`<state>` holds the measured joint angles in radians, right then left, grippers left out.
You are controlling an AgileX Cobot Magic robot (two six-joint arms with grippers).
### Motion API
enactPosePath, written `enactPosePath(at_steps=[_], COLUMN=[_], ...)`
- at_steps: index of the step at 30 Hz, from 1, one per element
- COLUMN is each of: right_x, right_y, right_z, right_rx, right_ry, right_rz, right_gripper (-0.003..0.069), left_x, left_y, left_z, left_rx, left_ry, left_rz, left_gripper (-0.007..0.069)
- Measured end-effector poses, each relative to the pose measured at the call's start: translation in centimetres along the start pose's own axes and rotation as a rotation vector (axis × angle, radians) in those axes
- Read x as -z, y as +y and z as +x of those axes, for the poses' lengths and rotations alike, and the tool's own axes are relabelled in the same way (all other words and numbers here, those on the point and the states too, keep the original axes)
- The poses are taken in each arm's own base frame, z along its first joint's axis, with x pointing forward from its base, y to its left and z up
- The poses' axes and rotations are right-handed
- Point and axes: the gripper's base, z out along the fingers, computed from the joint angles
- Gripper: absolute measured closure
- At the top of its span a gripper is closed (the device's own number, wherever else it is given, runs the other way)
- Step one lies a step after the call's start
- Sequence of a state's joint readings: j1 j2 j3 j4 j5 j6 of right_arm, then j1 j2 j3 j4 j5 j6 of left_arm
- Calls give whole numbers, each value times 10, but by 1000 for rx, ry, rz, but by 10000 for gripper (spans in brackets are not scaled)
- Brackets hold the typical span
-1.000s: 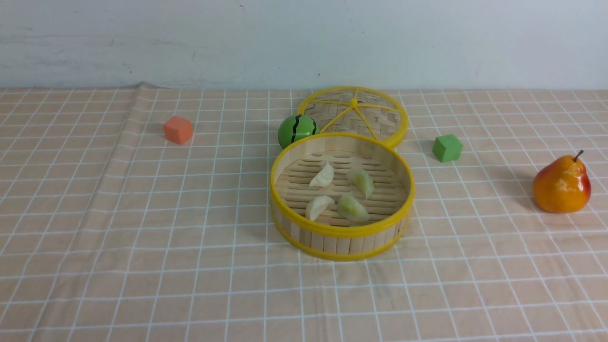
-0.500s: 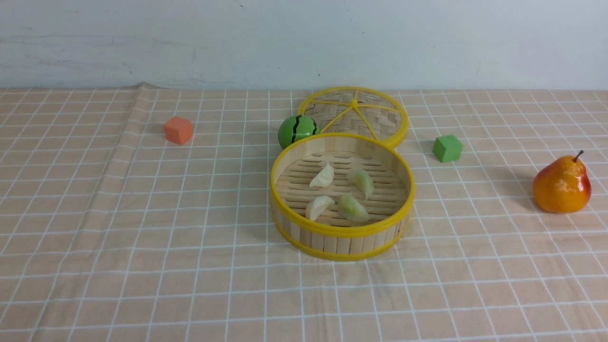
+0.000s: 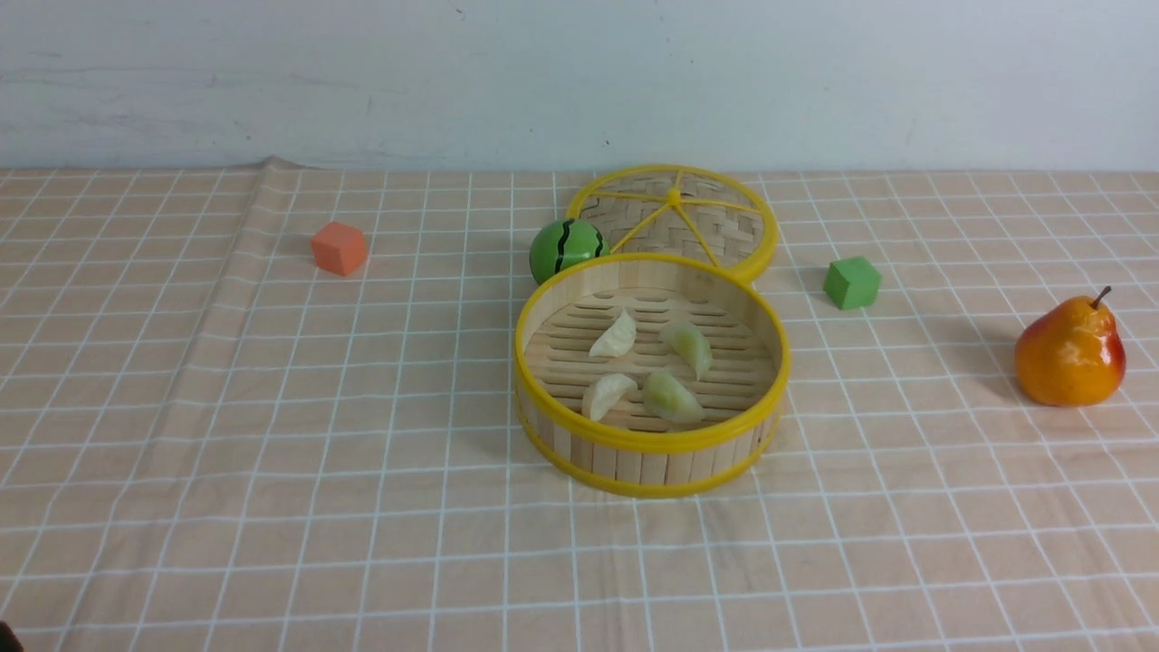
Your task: Put the dumplings into the steamer on the table with the brown tablecloth.
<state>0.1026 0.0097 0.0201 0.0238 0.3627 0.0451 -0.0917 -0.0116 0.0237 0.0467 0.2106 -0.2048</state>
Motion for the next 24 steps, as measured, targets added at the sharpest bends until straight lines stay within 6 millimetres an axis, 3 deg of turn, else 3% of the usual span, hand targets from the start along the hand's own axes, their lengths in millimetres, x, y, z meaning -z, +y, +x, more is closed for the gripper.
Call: enactPosePath(at_steps=[5, 24], right_x=[0, 0], right_y=[0, 0], right_z=[0, 0], right_rx=[0, 0], right_ry=[0, 0], right_rz=[0, 0], right_gripper=[557, 539], left_x=[1, 1], left_y=[2, 1], left_z=[19, 20], left_rx=[3, 1], left_ry=[188, 195], left_rz=[-15, -8], left_gripper=[638, 638])
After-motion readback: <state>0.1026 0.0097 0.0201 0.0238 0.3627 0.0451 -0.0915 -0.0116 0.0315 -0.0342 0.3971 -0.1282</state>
